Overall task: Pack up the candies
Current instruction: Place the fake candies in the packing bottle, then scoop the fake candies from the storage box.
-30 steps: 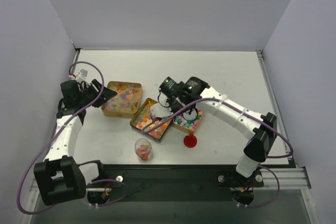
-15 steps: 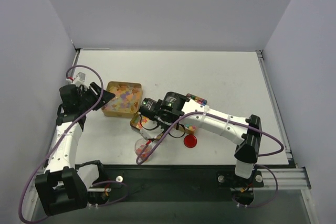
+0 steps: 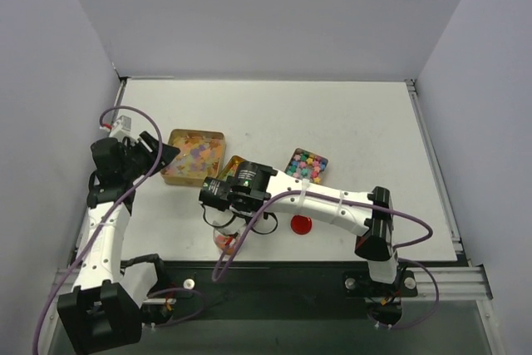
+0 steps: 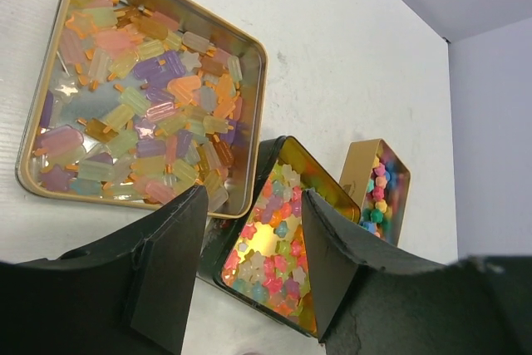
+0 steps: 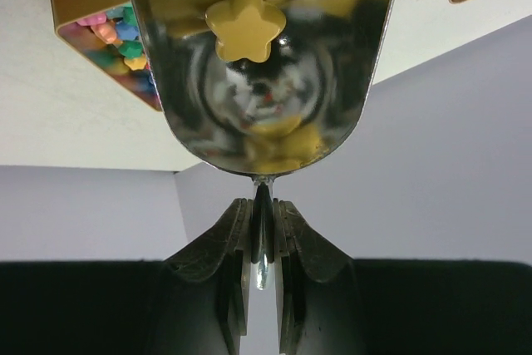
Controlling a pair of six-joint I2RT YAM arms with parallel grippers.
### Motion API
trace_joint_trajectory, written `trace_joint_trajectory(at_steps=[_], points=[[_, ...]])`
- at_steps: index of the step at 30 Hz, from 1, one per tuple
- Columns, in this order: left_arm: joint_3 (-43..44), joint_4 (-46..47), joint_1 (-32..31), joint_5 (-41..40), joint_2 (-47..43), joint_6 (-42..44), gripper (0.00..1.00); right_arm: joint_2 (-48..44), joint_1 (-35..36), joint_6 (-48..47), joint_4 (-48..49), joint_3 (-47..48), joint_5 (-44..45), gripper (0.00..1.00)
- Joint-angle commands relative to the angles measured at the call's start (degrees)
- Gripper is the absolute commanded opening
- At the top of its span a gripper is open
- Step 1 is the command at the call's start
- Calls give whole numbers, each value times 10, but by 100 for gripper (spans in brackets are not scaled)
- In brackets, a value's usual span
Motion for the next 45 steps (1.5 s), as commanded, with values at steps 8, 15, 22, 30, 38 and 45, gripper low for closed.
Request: trace_joint_trajectory(at_steps=[8,15,22,30,38,45], points=[[-18,7,4,-6,-45,4,60,23,36,-15,-54,40,87,0],[-16,-2,4,-1,-56,4,62,28,44,-2,-59,47,98,0],[21,-44,4,30,-67,9,56,27,36,17,-59,49,96,0],[30,-45,2,206,-93,-48,0,31,-77,134,-54,100,3,0],[-19,68,-55,288,-73,-141,0,60,-147,218,-3,152,-71,0],[-23,106,-72,280,-24,-156,0,78,-125,245,13,201,-83,0]])
